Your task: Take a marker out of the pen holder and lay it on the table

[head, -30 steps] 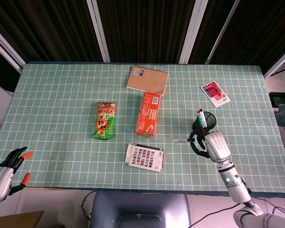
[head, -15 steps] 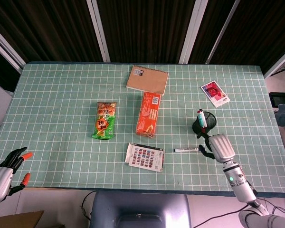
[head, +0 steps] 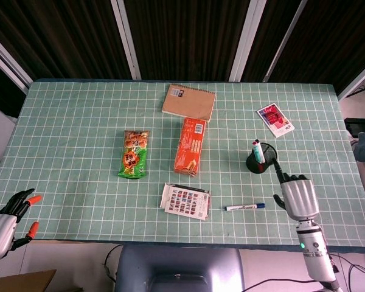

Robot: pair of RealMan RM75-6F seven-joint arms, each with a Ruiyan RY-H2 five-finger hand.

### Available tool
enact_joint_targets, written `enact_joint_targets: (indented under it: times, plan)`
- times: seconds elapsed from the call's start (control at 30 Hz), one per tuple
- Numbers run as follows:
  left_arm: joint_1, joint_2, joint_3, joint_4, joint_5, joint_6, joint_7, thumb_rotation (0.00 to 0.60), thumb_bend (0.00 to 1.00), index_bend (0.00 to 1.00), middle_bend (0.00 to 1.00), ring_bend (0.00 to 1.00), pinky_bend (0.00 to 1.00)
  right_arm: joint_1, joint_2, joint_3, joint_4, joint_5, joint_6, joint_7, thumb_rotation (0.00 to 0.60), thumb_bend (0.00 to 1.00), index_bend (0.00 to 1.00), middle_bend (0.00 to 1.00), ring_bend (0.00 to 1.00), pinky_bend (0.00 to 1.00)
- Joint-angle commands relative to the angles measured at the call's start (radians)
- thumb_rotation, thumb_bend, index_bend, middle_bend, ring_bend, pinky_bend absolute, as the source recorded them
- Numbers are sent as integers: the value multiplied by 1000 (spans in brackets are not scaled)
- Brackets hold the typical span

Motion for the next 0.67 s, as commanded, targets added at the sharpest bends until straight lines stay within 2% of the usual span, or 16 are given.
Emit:
enact_joint_targets:
  times: [0.03,0.1,0.23,0.43,0.67]
  plan:
    - [2,1,2,-2,0,0,5,600,444,206,63,79,377,-128,45,-27,-84,-50,155,6,600,318,261,362,324,365]
    - [4,2,4,-6,2,2,14,600,444,206,63,79,377,-162,71,-36,-122,3,150,-13,600,318,229,276,223,248]
    - [4,1,3,-12,0,0,28,600,444,206,63,79,377,-187,106,-39,-135,57,117,21,600,318,150,156,105,199]
    - [-2,-1,3,-18,-6,-17,42,600,443,207,63,79,377,-187,117,-43,-70,36,66,140,600,318,120,127,84,193]
    - [-1,0,3,-18,-4,-13,40,600,444,207,62,79,376,-186,106,-33,-47,15,47,193,600,318,120,127,84,194]
